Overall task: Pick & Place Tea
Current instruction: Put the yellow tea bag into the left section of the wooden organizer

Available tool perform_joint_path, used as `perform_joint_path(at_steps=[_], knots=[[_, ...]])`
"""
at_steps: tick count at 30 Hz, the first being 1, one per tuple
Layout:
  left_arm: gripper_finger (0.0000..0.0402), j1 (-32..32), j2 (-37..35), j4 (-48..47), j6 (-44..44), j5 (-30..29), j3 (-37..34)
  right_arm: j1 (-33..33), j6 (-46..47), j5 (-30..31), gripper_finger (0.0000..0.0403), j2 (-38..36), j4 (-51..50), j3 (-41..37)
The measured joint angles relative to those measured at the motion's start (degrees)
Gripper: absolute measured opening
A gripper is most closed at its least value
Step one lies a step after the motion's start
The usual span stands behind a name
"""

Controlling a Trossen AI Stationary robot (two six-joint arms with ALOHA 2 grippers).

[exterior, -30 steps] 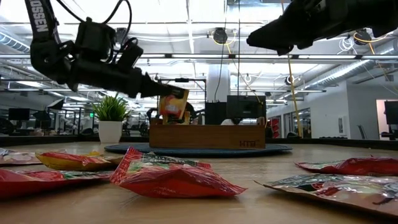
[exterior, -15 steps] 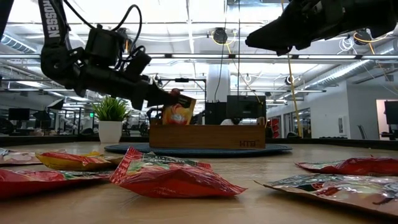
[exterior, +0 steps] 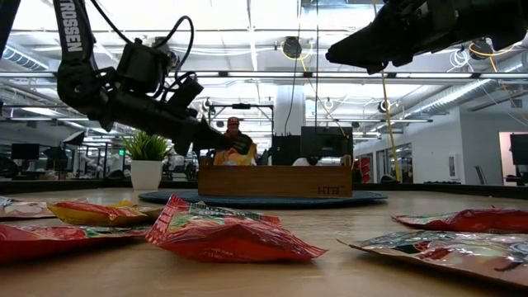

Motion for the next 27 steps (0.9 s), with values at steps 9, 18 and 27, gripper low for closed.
perform_joint_path(at_steps=[9, 18, 27], knots=[[0.0047, 0.16, 0.00, 0.04, -0.36, -0.04, 0.00, 0.00, 0.00, -0.02, 0.0064, 0.00, -0.03, 0.00], [0.0073, -0.03, 0.00, 1.10, -0.55, -0.05, -0.02, 0.00, 0.02, -0.02, 0.0064, 0.00, -0.10, 0.00], [0.0074, -3.39, -4.15, 4.17, -5.49, -0.07, 2.19, 0.00, 0.00, -0.02, 0.0064, -0.02, -0.99, 0.00]])
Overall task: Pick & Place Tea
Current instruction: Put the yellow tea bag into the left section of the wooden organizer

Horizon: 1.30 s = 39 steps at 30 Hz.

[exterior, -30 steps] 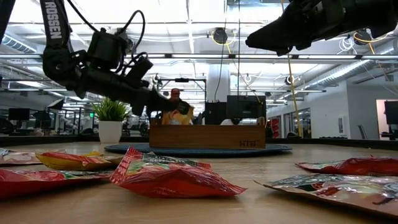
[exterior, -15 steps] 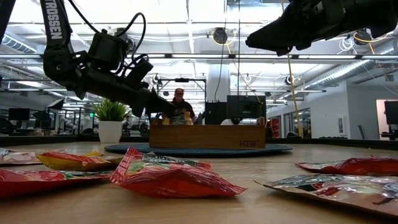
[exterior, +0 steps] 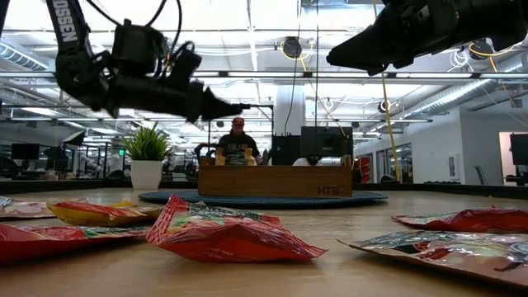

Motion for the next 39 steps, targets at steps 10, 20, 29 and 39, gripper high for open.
perform_joint_path(at_steps=[10, 20, 29, 39], knots=[[0.0022, -5.50, 0.99, -57.25, 7.09, -9.52, 23.80, 0.00, 1.07, 0.02, 0.0063, 0.00, -0.30, 0.00], [0.0004, -4.05, 2.49, -86.29, 7.84, -12.36, 38.13, 0.00, 0.97, 0.02, 0.0064, 0.00, -0.96, 0.00], [0.0002, -3.53, 2.49, -90.79, 7.35, -8.22, 38.53, 0.00, 0.92, 0.00, 0.0063, 0.00, -0.86, 0.00], [0.0001, -4.30, 4.10, -89.82, 5.41, -10.51, 38.53, 0.00, 0.37, 0.00, 0.0064, 0.00, -0.67, 0.00]])
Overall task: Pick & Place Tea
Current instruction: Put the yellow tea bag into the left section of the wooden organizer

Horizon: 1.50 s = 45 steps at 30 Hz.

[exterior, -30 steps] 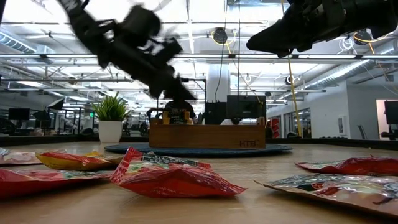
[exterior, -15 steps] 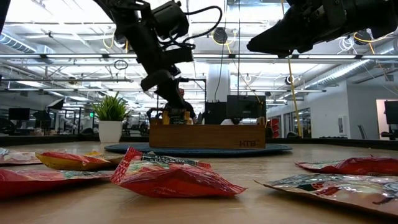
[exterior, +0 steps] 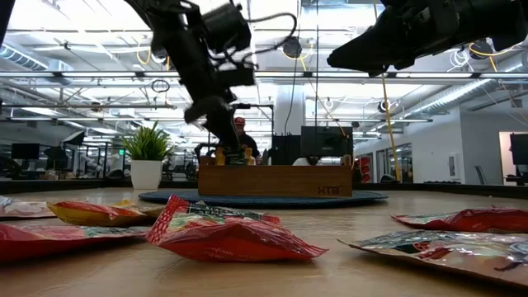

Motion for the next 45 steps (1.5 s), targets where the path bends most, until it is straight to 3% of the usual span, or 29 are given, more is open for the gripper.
perform_joint_path(at_steps=[14, 27, 37, 45], knots=[[0.0001, 0.67, 9.01, 2.43, -0.53, 0.01, 0.04, 0.00, -0.33, 0.00, 0.0063, 0.00, -0.05, 0.00], [0.0007, -2.66, 9.25, 4.26, -1.71, -18.86, -0.13, 0.00, -0.33, 0.00, 0.0064, 0.00, -0.22, 0.00], [0.0004, -5.75, 9.16, 5.84, 1.06, -25.46, -0.13, 0.00, -0.33, 0.00, 0.0064, 0.00, -0.17, 0.00], [0.0032, -8.57, 7.61, 5.88, 1.37, -38.04, -0.13, 0.00, -0.31, 0.00, 0.0063, 0.00, -0.17, 0.00]])
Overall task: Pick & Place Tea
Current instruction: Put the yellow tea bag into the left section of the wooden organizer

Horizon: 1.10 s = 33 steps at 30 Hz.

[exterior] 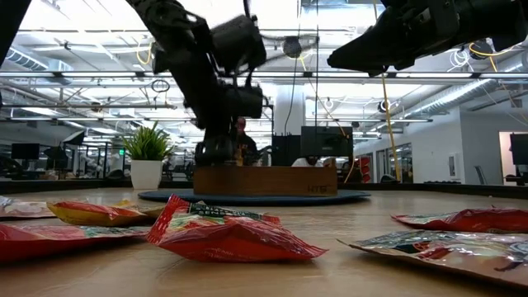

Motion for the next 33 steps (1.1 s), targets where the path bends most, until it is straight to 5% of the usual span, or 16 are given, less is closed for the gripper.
perform_joint_path(at_steps=[3, 9, 14, 19, 22, 28, 30, 33], knots=[[0.0036, -2.29, -3.20, -0.17, -3.28, 2.69, 0.00, 0.00, 0.00, 0.00, 0.0064, 0.00, 0.09, 0.00], [0.0024, -5.55, -11.94, 0.10, -9.98, 18.96, -0.57, 0.01, 2.05, -0.19, 0.0064, 0.00, 0.12, 0.00], [0.0004, -7.82, -17.14, 0.88, -12.29, 26.37, -2.90, 0.11, 4.63, -1.77, 0.0064, 0.00, 0.33, -0.38], [0.0024, -9.19, -22.95, 15.12, -12.46, 35.86, -10.61, 0.52, 4.62, -3.37, 0.0064, 0.04, 2.39, -1.52], [0.0041, -9.83, -25.48, 17.29, -18.36, 44.78, -15.88, 0.52, 4.37, -3.34, 0.0063, 0.04, 3.46, -1.75], [0.0063, -14.82, -23.31, 26.76, -36.59, 72.53, -19.87, 0.52, 2.89, -3.28, 0.0063, 0.04, 4.09, -1.72], [0.0064, -20.03, -22.01, 30.11, -34.39, 72.20, -19.96, 0.52, 2.81, -3.26, 0.0064, 0.04, 4.41, -1.74], [0.0059, -29.14, -18.12, 30.44, -22.46, 62.10, -15.28, 0.52, 2.89, -3.23, 0.0063, 0.04, 4.31, -1.73]])
